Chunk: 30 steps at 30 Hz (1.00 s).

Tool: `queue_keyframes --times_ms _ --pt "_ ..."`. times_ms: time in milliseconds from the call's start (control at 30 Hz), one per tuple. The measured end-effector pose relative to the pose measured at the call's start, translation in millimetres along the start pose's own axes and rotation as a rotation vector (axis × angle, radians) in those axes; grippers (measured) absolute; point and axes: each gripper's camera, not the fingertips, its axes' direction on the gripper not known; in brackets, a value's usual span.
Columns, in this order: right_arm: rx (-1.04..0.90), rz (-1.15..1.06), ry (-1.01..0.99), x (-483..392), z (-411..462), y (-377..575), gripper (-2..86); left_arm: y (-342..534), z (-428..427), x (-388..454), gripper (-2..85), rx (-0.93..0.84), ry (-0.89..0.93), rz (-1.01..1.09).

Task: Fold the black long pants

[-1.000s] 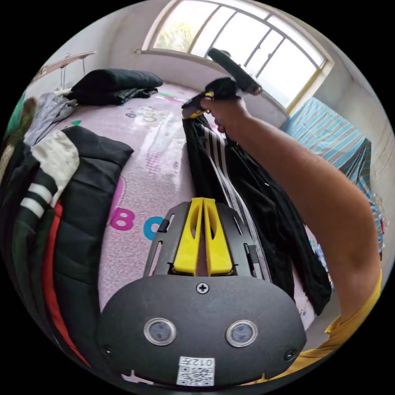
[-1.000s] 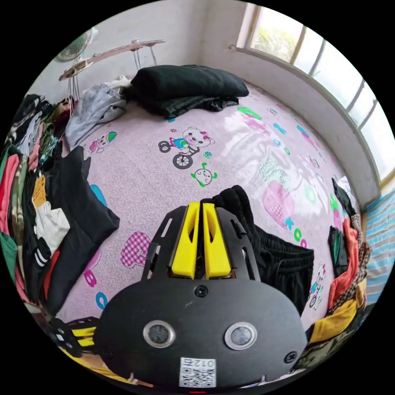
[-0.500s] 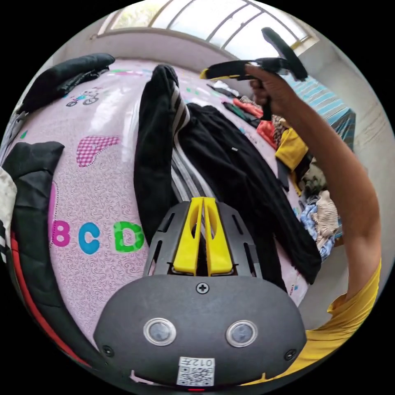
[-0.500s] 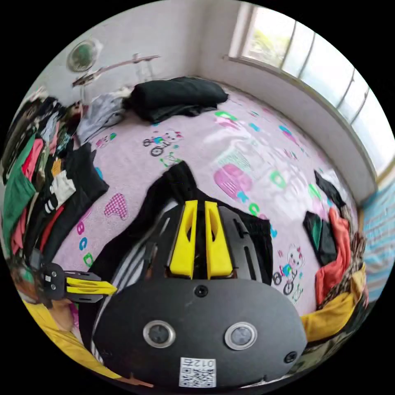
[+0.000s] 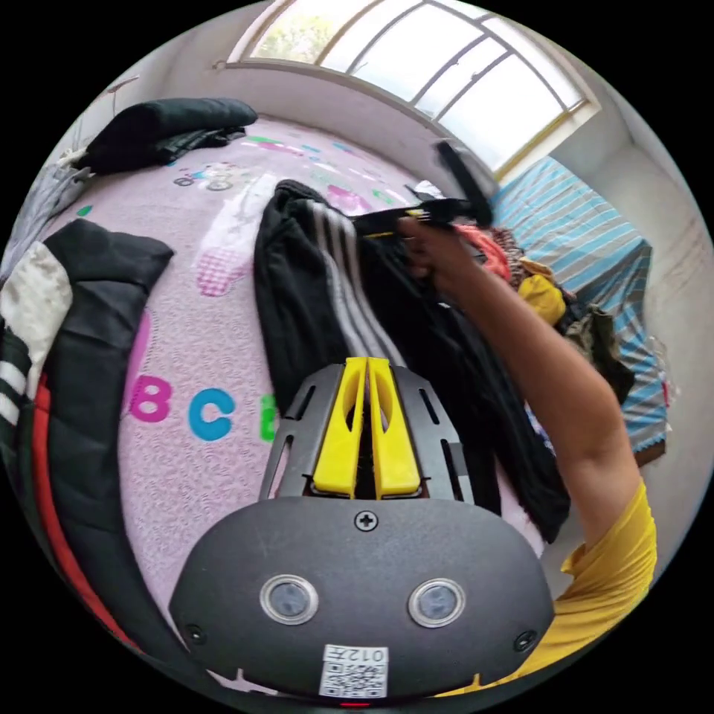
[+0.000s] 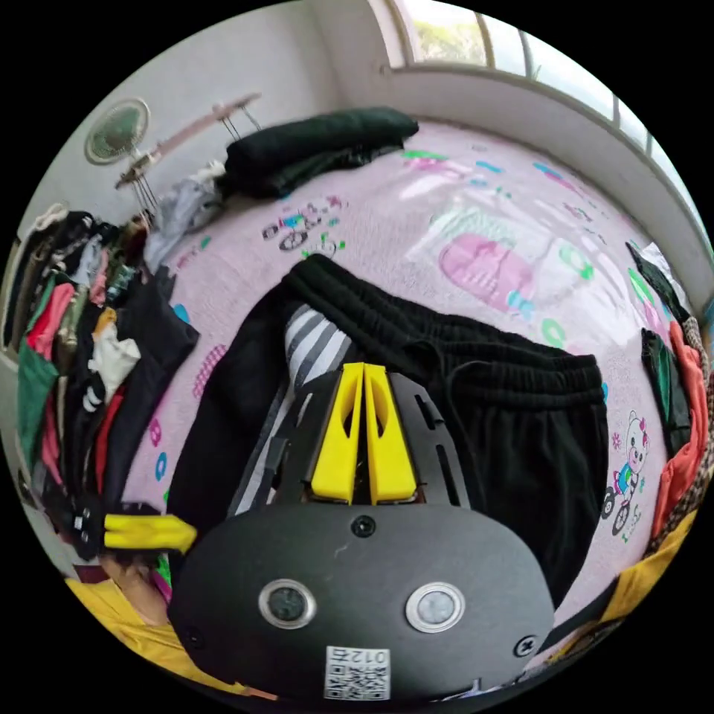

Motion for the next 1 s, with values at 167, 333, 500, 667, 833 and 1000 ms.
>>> queue_keyframes --times_ms 167,333,500,667,833,1000 --pt "-0.015 -0.182 0.285 -19.2 -4.9 -7.7 0.8 -5.6 25.4 11.2 0.2 -0.175 -0.159 0.062" --pt "0.096 -0.22 0.372 45.8 -89.1 52.5 0.6 -6.4 24.0 11.0 0.3 -0.177 -0.191 0.05" --pt "0.068 0.161 0.349 194.4 -140.0 129.2 2.4 -7.1 12.7 18.5 0.4 -0.073 -0.184 0.056" --pt "0.084 0.304 0.163 271.9 -137.6 187.8 9.0 -9.0 24.3 21.1 0.4 -0.026 -0.039 0.045" --pt "0.071 0.253 0.232 285.7 -137.9 194.8 5.4 -12.4 45.9 31.3 0.4 -0.137 -0.285 0.084" --pt "0.067 0.259 0.447 311.4 -151.6 194.6 3.5 -14.4 51.6 33.5 0.3 -0.151 -0.32 0.117"
